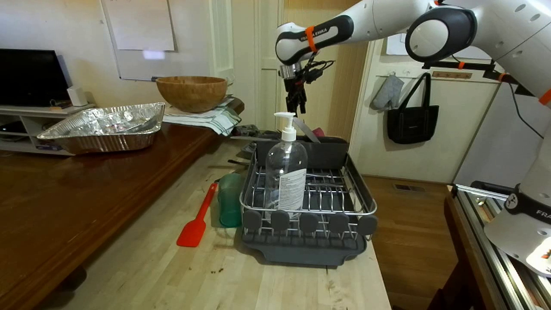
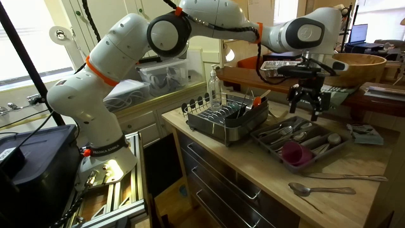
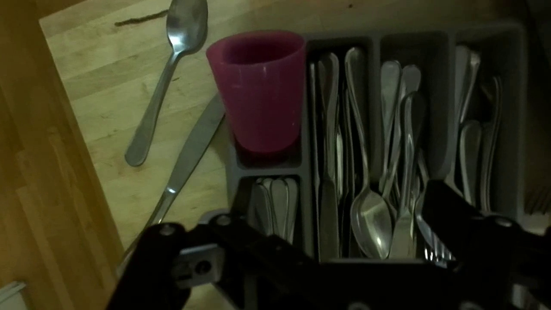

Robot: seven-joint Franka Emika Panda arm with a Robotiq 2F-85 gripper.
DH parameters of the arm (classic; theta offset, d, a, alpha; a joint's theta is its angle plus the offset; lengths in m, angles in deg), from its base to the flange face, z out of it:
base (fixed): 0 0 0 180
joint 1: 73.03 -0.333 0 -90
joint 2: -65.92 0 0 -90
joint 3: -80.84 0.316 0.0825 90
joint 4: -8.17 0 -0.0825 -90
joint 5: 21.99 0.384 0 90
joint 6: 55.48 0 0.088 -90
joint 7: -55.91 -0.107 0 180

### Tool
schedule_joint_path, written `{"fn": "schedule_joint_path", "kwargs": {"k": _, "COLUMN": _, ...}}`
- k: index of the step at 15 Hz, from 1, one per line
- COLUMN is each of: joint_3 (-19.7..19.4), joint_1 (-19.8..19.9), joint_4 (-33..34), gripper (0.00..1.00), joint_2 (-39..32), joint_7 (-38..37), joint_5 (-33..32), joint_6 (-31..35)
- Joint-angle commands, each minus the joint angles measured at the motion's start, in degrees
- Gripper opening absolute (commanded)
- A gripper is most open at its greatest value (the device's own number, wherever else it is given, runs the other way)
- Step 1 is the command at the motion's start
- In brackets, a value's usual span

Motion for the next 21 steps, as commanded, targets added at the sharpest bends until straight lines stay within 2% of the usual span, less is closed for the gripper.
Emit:
{"fn": "schedule_joint_path", "kwargs": {"k": 1, "joint_3": -0.40, "joint_1": 0.38, "joint_4": -13.30, "gripper": 1.00, "joint_2": 3.43, "joint_7": 2.58, "joint_5": -0.51, "joint_6": 4.46}}
{"fn": "schedule_joint_path", "kwargs": {"k": 2, "joint_3": -0.21, "joint_1": 0.22, "joint_4": -5.33, "gripper": 1.00, "joint_2": 0.30, "joint_7": 2.09, "joint_5": 0.00, "joint_6": 1.66}}
{"fn": "schedule_joint_path", "kwargs": {"k": 3, "joint_3": -0.32, "joint_1": 0.31, "joint_4": -6.65, "gripper": 1.00, "joint_2": 0.12, "joint_7": 2.09, "joint_5": 0.00, "joint_6": 2.14}}
{"fn": "schedule_joint_path", "kwargs": {"k": 7, "joint_3": -0.84, "joint_1": -0.37, "joint_4": -5.13, "gripper": 1.00, "joint_2": -0.11, "joint_7": 1.08, "joint_5": -0.70, "joint_6": 2.37}}
{"fn": "schedule_joint_path", "kwargs": {"k": 9, "joint_3": -3.38, "joint_1": -1.36, "joint_4": -3.39, "gripper": 1.00, "joint_2": -1.68, "joint_7": -5.35, "joint_5": -2.29, "joint_6": 0.37}}
{"fn": "schedule_joint_path", "kwargs": {"k": 10, "joint_3": -2.80, "joint_1": -0.40, "joint_4": -2.31, "gripper": 1.00, "joint_2": -2.82, "joint_7": -7.93, "joint_5": -4.42, "joint_6": 0.15}}
{"fn": "schedule_joint_path", "kwargs": {"k": 14, "joint_3": -2.17, "joint_1": 2.10, "joint_4": 1.45, "gripper": 1.00, "joint_2": -6.96, "joint_7": -6.77, "joint_5": -5.78, "joint_6": 0.37}}
{"fn": "schedule_joint_path", "kwargs": {"k": 18, "joint_3": -0.34, "joint_1": 4.32, "joint_4": 6.21, "gripper": 1.00, "joint_2": -11.28, "joint_7": -5.85, "joint_5": -4.20, "joint_6": 5.08}}
{"fn": "schedule_joint_path", "kwargs": {"k": 21, "joint_3": 1.69, "joint_1": 5.25, "joint_4": 9.53, "gripper": 1.00, "joint_2": -13.56, "joint_7": -3.82, "joint_5": -3.12, "joint_6": 6.07}}
